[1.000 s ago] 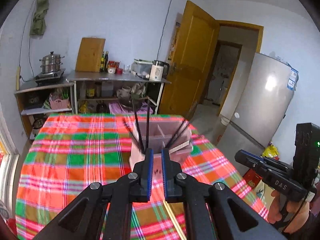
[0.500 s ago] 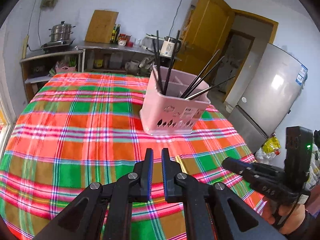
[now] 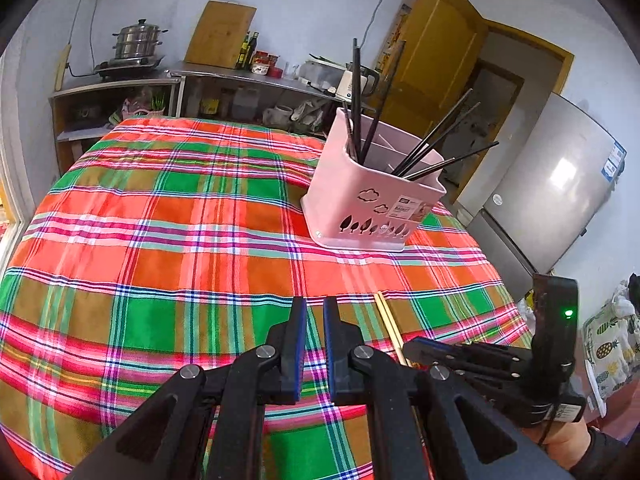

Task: Organize utensils
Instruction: 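Withdraw both open tools toward the light wooden chopsticks, then close the left tool on a wooden chopstick while the right tool grasps another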

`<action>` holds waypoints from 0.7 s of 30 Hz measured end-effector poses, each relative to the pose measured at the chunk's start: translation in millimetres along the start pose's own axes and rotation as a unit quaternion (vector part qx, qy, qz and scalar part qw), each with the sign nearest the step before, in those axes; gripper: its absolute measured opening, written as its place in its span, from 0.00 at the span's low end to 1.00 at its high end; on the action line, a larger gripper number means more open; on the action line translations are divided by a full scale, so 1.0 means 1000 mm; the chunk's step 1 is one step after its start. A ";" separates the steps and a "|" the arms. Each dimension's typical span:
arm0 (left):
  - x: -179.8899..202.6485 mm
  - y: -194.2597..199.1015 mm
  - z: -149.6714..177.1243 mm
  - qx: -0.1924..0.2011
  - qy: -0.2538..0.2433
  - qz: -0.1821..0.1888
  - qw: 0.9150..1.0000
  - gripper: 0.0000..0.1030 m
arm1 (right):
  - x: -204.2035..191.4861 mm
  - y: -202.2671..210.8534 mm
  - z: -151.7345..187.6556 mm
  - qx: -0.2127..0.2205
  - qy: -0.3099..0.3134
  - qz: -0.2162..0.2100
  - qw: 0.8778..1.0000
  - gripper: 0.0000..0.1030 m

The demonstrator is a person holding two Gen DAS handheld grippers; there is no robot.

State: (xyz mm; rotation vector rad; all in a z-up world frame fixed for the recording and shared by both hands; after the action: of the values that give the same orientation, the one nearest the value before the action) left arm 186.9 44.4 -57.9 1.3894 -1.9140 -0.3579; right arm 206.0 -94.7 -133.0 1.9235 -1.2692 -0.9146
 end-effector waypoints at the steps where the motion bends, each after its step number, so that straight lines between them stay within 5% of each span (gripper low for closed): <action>1: 0.000 0.000 0.001 0.000 0.001 0.000 1.000 0.07 | 0.001 -0.003 0.001 -0.003 0.001 0.004 1.000 0.09; 21: 0.016 -0.029 0.016 -0.043 0.015 0.015 0.999 0.07 | 0.024 0.007 0.008 -0.010 -0.004 0.042 0.999 0.05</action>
State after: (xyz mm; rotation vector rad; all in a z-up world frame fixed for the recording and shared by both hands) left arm 193.7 16.2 -80.8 1.3021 -1.8710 -0.3984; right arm 203.1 -120.8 -136.2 1.8384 -1.3287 -0.8899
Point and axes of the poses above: each gripper's, at about its wrist camera, not at the fingertips, and y roughly against the way its jaws point, x to its right, z to its underside, the point moved 9 cm from there along -y, roughly the way its jaws point, and after that the axes turned 5 degrees about z, right-handed, at the moved point
